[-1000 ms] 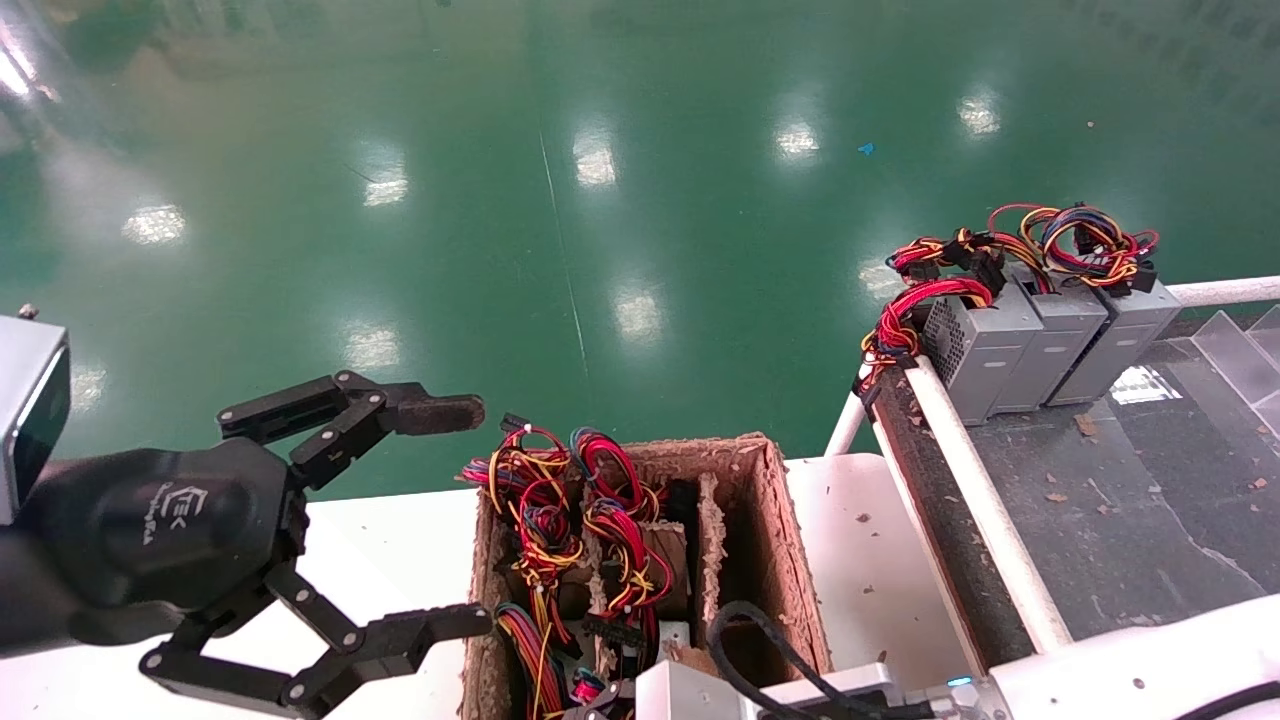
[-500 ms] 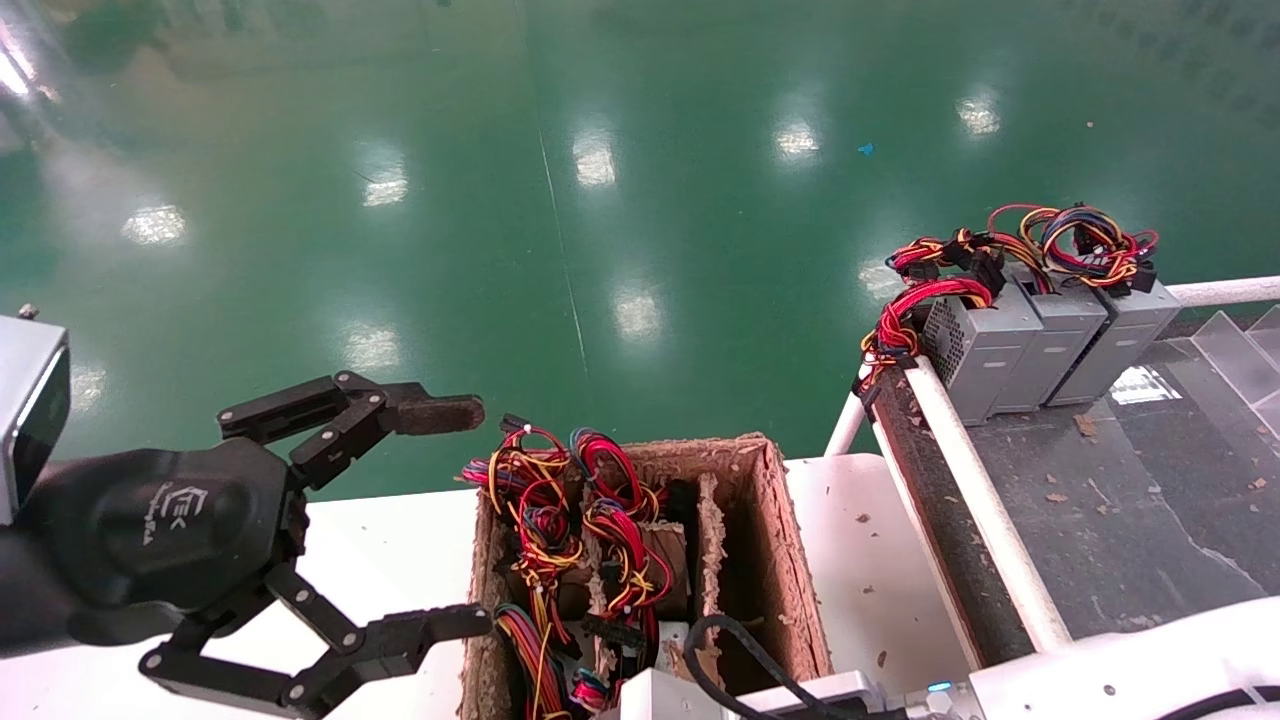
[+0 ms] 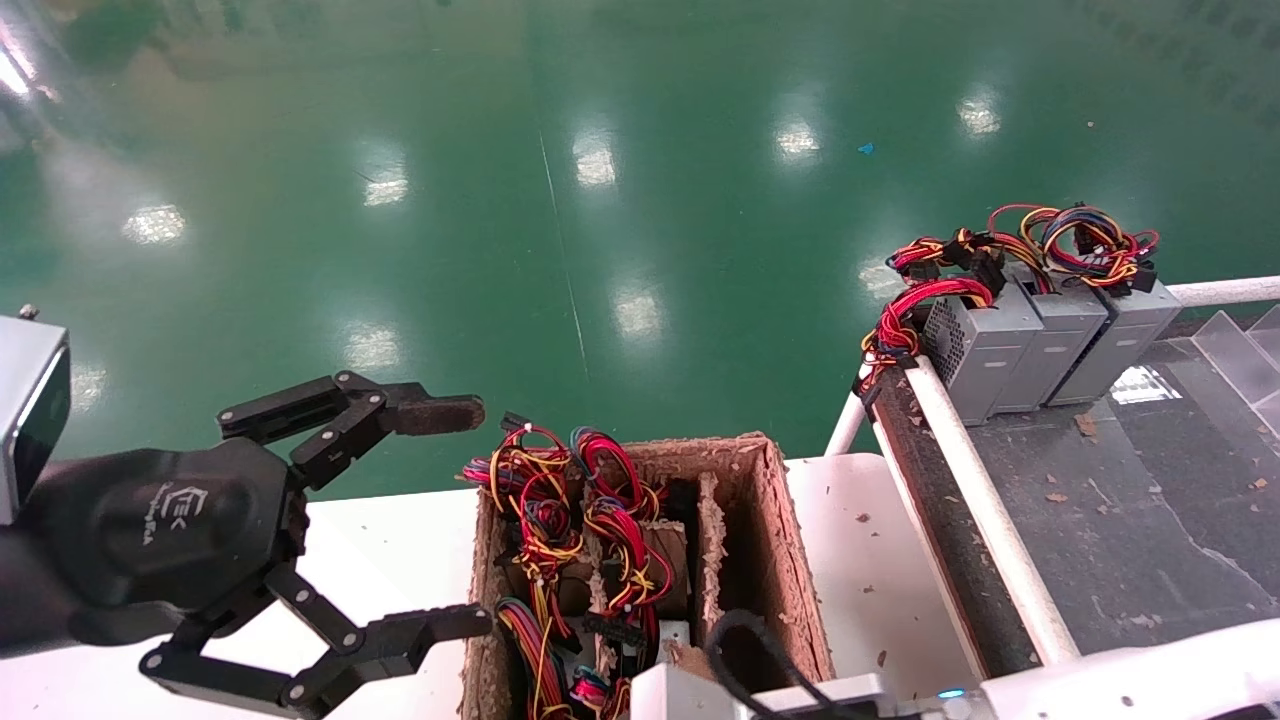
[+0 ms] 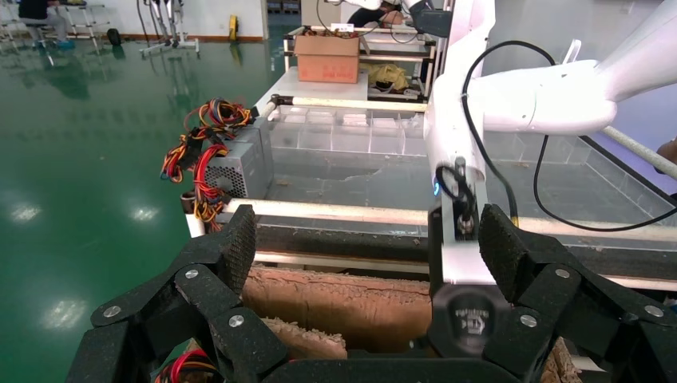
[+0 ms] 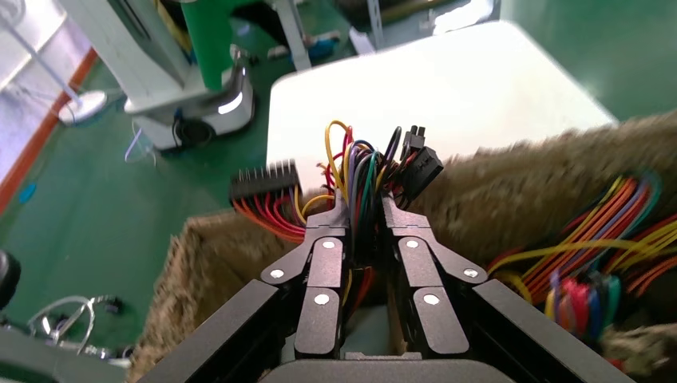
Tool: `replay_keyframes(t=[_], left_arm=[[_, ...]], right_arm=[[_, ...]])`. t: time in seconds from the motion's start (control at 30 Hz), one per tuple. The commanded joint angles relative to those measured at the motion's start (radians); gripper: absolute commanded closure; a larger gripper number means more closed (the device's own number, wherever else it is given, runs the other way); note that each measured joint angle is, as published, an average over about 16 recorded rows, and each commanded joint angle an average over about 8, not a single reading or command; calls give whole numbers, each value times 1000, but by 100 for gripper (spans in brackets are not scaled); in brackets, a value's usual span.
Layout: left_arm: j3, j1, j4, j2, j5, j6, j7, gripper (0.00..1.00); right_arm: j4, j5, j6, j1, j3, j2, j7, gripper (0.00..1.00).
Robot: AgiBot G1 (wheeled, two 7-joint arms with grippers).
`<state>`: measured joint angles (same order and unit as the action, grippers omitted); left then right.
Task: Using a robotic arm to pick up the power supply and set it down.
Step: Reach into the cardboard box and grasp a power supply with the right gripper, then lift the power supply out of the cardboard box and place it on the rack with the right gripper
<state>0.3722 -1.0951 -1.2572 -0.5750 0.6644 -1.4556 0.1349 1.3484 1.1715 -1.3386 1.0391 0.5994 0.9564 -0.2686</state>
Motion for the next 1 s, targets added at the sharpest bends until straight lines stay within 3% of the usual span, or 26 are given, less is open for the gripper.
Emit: replay_keyframes(t=[0.03, 1.0], left_arm=[[0, 0, 0, 0, 0, 0, 0, 0], [0, 0, 0, 0, 0, 0, 0, 0]], right_arm=[[1, -20, -3, -4, -11, -5, 9, 100], [7, -514, -112, -48, -358, -270, 182, 100]])
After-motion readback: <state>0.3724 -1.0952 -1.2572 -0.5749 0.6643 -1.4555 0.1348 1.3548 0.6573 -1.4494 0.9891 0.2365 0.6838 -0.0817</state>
